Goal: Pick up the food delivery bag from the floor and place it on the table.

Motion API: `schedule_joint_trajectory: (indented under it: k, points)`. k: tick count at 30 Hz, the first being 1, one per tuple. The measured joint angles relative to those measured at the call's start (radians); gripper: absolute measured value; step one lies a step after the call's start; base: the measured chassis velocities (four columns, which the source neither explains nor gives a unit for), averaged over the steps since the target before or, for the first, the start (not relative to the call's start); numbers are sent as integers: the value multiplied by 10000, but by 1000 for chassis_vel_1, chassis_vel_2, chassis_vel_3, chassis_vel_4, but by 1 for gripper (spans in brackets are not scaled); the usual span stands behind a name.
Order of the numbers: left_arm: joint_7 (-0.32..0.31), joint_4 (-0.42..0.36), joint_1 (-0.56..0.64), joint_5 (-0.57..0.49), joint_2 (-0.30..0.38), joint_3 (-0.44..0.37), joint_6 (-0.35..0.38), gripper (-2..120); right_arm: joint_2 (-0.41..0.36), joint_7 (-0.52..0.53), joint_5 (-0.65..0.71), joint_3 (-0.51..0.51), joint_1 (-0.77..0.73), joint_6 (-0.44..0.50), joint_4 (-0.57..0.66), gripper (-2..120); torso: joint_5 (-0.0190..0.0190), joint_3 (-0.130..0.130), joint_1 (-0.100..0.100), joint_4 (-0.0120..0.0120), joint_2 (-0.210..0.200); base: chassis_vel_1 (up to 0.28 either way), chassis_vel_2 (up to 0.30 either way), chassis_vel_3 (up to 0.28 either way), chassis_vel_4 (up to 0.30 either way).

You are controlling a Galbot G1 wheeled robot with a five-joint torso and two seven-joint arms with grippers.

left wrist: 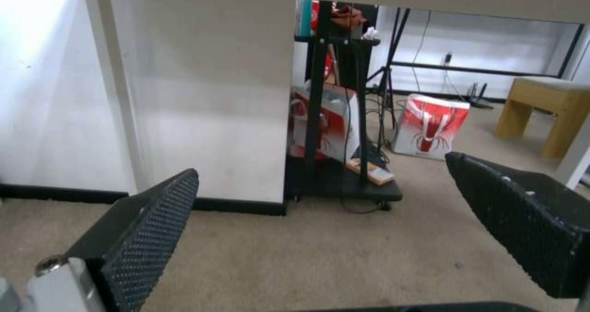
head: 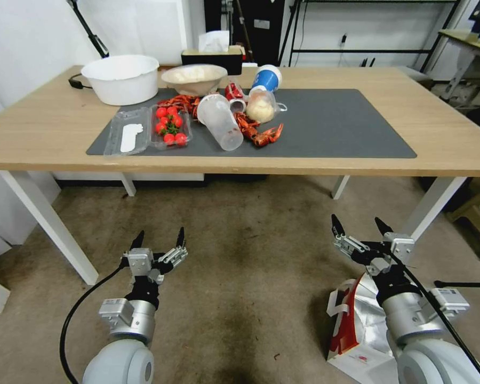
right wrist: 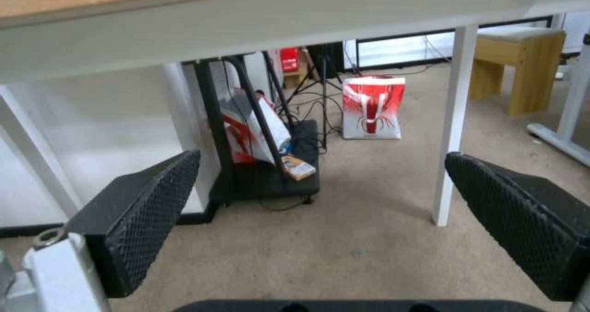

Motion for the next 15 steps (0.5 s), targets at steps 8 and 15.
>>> schedule_joint_trajectory:
  k: [8, 15]
  points:
    - [1, 35, -45, 0, 3, 1, 0, 100, -5, 1, 1, -2, 24, -4, -36, 100, 0, -193, -97, 0, -291, 0, 0, 0, 0]
    - [3, 133, -111, 0, 19, 1, 0, 100, -28, 13, 0, -16, 68, -22, -79, 100, 0, -435, -217, 1, -652, 0, 0, 0, 0]
